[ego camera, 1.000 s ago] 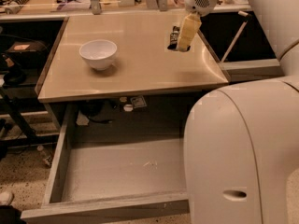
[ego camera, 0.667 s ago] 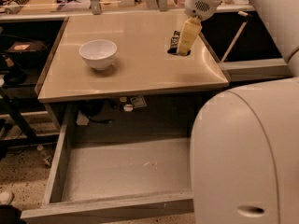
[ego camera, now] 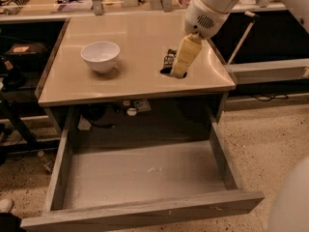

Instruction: Place rxbar chocolate into top drawer

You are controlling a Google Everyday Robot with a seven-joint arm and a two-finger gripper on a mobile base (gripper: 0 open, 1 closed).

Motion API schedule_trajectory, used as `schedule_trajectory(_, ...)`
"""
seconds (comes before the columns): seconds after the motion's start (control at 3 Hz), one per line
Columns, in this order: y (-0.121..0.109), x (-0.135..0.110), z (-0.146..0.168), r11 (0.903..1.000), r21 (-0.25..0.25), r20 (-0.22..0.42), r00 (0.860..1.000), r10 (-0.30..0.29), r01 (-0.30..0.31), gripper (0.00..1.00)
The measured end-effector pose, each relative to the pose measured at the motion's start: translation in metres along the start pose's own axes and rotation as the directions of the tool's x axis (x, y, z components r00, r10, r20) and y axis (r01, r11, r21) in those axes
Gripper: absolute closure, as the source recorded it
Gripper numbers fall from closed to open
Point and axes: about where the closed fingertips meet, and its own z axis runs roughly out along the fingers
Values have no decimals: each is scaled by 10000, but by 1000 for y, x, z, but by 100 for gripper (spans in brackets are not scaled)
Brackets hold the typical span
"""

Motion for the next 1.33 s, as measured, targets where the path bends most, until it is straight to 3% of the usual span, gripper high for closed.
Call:
schedule_trajectory(0.33,43,-2,11,9975,-691,281,9995,-117,136,100)
schedule_trajectory(1.0,66,2,23,9956,-936,223,9997,100,-79,100)
schedule_trajectory(1.33,95,6,51,9884,-1400,330,9974,641,-589,100)
